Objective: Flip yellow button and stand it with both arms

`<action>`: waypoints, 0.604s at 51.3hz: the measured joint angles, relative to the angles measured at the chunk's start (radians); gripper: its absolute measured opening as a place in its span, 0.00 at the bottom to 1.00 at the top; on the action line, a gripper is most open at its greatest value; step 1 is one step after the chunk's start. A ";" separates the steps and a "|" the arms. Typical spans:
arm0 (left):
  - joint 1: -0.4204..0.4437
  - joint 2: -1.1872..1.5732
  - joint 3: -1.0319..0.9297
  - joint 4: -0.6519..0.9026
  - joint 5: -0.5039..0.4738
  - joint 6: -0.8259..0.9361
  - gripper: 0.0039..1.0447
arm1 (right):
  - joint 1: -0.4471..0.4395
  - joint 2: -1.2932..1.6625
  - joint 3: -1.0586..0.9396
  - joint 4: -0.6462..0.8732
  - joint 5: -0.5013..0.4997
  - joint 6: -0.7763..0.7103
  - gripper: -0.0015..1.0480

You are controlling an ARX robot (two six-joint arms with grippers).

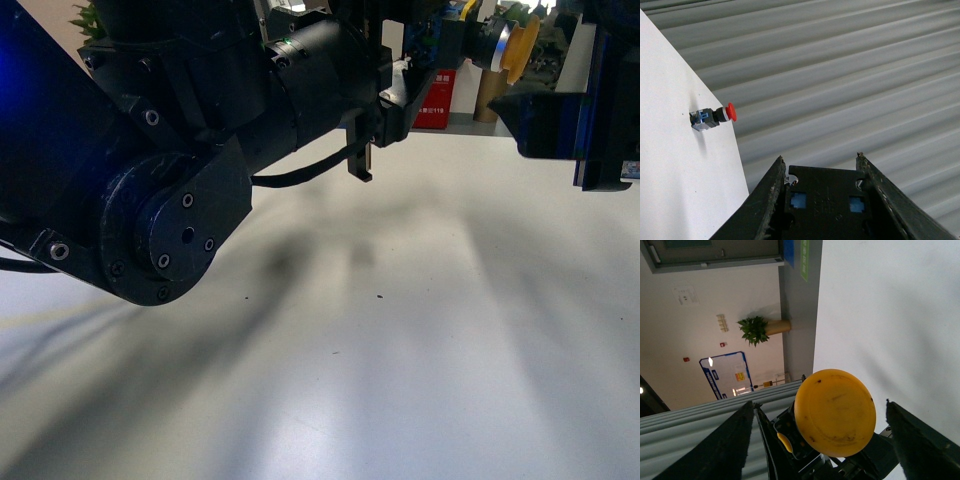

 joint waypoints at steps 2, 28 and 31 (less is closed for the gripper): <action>0.000 0.000 0.000 0.000 0.000 0.000 0.34 | 0.000 0.000 0.001 0.000 0.000 0.000 0.68; 0.000 0.000 0.002 0.000 -0.013 -0.006 0.34 | 0.003 0.005 0.001 0.001 0.004 0.000 0.31; 0.000 0.000 0.002 0.000 -0.009 -0.006 0.45 | 0.002 0.005 0.001 0.003 0.005 -0.002 0.30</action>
